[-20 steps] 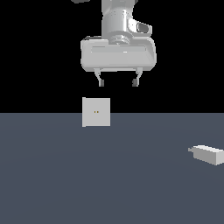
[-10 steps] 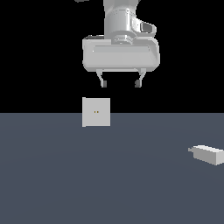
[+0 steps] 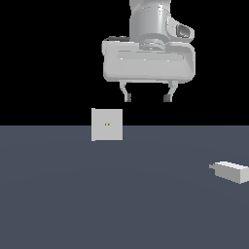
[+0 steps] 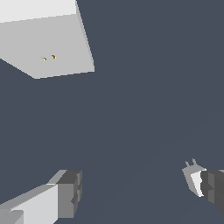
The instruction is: Plug the charger into the wall socket.
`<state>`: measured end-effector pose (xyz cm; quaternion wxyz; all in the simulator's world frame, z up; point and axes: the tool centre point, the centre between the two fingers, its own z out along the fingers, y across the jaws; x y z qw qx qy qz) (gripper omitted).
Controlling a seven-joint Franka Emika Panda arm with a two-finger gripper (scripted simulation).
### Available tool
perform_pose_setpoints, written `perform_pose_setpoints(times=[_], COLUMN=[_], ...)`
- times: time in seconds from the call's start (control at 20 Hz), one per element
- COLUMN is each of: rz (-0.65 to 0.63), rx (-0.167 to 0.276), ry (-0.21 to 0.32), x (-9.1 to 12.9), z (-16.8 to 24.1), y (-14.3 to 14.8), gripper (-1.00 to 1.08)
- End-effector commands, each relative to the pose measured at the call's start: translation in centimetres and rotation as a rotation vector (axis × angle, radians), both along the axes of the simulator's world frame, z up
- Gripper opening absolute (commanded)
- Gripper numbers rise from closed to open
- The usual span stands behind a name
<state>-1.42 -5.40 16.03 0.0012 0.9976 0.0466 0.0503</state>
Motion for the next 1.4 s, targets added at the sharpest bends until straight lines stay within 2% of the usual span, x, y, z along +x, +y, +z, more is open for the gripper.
perform_pose_setpoints(times=[0.0,0.6,1.35], rz=[0.022,0.124,0.229], rx=[0.003,0.022,0.048], ry=[-0.019,-0.103,-0.19], x=[-0.7,-3.1,-4.7], z=[-0.6,-3.5,-6.7], y=[-1.0,-5.7,-10.5], gripper=[1.0,1.0,1.0])
